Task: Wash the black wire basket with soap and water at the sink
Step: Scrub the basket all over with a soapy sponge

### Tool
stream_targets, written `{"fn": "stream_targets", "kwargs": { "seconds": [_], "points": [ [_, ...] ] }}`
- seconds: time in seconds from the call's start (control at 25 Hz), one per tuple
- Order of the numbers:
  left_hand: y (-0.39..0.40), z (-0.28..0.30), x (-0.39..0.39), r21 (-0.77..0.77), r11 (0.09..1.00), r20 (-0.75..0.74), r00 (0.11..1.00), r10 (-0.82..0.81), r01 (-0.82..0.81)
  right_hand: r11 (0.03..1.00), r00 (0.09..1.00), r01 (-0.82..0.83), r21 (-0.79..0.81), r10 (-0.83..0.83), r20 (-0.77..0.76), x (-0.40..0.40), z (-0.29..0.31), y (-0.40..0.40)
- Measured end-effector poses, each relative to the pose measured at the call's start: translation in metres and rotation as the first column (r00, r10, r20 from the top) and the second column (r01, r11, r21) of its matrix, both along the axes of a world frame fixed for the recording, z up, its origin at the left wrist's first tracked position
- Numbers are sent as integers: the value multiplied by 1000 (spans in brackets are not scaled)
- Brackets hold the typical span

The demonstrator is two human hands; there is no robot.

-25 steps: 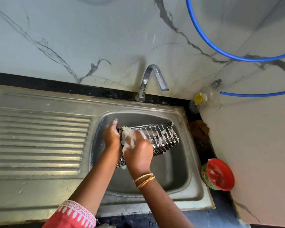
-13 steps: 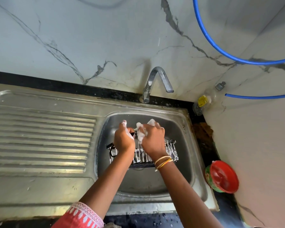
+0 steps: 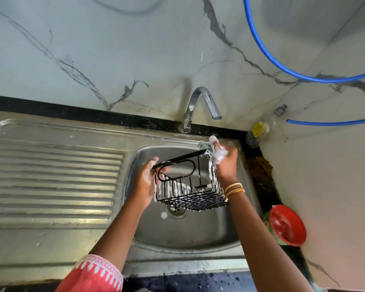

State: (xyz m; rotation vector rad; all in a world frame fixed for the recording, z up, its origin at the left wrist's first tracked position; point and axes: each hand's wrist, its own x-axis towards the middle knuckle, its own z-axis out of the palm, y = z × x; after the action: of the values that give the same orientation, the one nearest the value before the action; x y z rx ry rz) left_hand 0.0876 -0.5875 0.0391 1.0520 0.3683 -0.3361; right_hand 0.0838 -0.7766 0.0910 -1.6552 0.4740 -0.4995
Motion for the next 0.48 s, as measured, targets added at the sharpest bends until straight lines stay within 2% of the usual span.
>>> {"fn": "stream_targets", "kwargs": {
  "seconds": [0.08, 0.12, 0.24, 0.32, 0.4, 0.48],
  "points": [
    [-4, 10, 3, -92, 994, -33, 998, 48, -51, 992, 998, 29, 121, -23, -51, 1, -7, 4],
    [-6, 15, 5, -88, 992, -13, 996, 90, -91, 993, 994, 60, 99, -50, -96, 0, -8, 3],
    [-3, 7, 13, -52, 978, 27, 978, 205, -204, 960, 979, 133, -247, -167, -119, -3, -6, -8],
    [-3, 12, 14, -23, 967, 16, 967, 253, -253, 924, 987, 54, -378, -108, -123, -7, 3, -1],
    [-4, 27, 12, 10, 959, 3, 959, 283, -283, 817, 981, -69, -573, -47, -186, -13, 10, 11],
    [-7, 33, 13, -10, 940, -26, 939, 342, -342, 722, 973, -91, -686, -82, -216, -18, 19, 17]
  ]
}}
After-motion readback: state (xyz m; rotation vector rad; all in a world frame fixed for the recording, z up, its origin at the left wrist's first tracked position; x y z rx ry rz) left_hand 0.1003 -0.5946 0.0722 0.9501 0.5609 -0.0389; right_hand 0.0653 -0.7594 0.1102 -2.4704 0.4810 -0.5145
